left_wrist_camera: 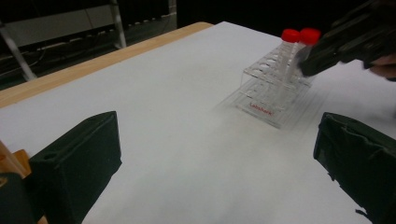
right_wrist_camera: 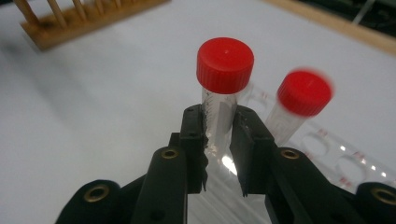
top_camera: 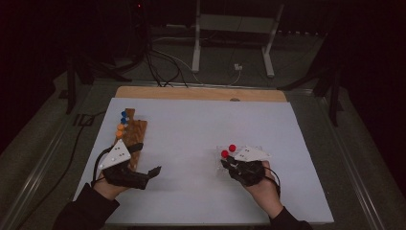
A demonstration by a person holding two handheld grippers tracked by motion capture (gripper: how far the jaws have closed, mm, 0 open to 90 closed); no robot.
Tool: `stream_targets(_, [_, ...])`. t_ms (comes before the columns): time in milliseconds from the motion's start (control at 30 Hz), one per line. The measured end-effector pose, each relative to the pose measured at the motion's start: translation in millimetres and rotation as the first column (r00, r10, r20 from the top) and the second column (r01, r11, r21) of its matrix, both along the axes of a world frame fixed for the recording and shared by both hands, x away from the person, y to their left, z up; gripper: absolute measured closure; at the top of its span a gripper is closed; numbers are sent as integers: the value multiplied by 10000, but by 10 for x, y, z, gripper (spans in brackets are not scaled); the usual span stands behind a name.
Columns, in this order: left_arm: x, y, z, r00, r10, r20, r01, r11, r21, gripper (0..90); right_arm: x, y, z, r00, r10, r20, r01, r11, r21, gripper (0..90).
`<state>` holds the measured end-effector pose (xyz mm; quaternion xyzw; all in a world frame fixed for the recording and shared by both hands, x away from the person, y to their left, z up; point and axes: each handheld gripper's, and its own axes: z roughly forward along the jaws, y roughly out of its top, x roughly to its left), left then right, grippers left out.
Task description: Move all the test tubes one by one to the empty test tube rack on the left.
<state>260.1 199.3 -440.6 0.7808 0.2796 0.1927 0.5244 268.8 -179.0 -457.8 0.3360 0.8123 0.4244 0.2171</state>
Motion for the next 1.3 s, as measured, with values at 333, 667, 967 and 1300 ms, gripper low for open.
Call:
stream_targets(333, [-9, -8, 28, 9999, -96, 46, 97, 10000, -10, 17, -203, -32, 320, 9948, 250, 985, -296, 9985, 454, 750])
stream_targets(667, [-71, -105, 87, 9985, -511, 173, 510, 9987, 47, 17, -401, 44, 491, 9839, 835, 1578, -941, 9937, 614, 750])
stream_targets(967, [-146, -232, 131, 9939, -1075, 235, 1075, 9942, 18, 18, -478, 221, 395, 9770, 1743, 1230, -1821, 9818, 547, 750])
stream_targets(1300, [-231, -391, 143, 9831, -1829, 20, 1829, 9828, -241, 26, -479, 442, 163, 9636, 2644, 384, -2657, 9635, 326, 750])
